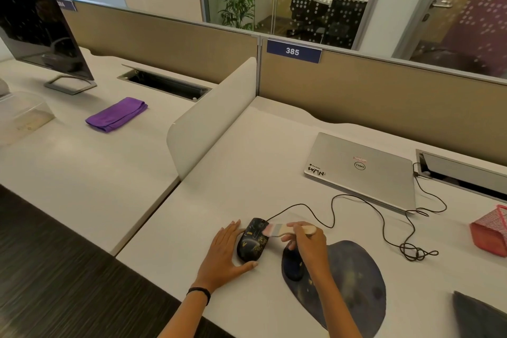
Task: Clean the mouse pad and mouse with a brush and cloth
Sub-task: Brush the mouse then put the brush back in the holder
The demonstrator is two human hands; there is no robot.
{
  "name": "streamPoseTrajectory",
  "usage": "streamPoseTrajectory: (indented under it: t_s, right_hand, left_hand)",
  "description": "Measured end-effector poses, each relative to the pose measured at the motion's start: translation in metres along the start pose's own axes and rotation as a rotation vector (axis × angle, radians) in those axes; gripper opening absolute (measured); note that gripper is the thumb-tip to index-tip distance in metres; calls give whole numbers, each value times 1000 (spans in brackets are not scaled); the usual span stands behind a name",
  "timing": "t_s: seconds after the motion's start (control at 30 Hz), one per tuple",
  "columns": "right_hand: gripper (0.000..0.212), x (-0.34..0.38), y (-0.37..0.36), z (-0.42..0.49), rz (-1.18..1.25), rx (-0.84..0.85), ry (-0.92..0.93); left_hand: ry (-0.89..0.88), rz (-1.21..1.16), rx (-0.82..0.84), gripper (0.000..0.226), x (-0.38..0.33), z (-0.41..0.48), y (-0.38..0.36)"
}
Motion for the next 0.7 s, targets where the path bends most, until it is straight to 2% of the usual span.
streamPoseTrajectory:
  t_s: [0.13, 0.23, 0.37, 0.47, 0.53, 0.7]
  right_hand:
    - [20, 14, 1, -3, -55, -31, 107]
    - [22, 16, -4, -6, -46, 38, 93]
    - [22, 14, 4, -5, -112, -49, 85]
    - [22, 15, 1, -3, 12, -16, 77]
    - [23, 10, -1, -3, 8, 15, 35]
    - [23, 5, 11, -1, -38, -91, 20]
  left_hand:
    - [-4, 20, 5, 89, 0, 0, -1]
    - [2, 22, 9, 90, 1, 0, -2]
    - [5, 13, 4, 89, 2, -1, -3]
    - [-8, 6, -3, 88, 0, -1, 0]
    - [-14, 17, 0, 87, -2, -1, 0]
    - [-11, -3, -4, 90, 0, 0, -1]
Point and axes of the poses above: each hand's wrist, its own z-axis towards the middle knuckle, its own y-axis out of the back of the hand, x = y × z, the point moved 7 cm from there along z, towards the middle knuckle, and after that the axes turned 6 degrees about y, right-handed, at the moved point
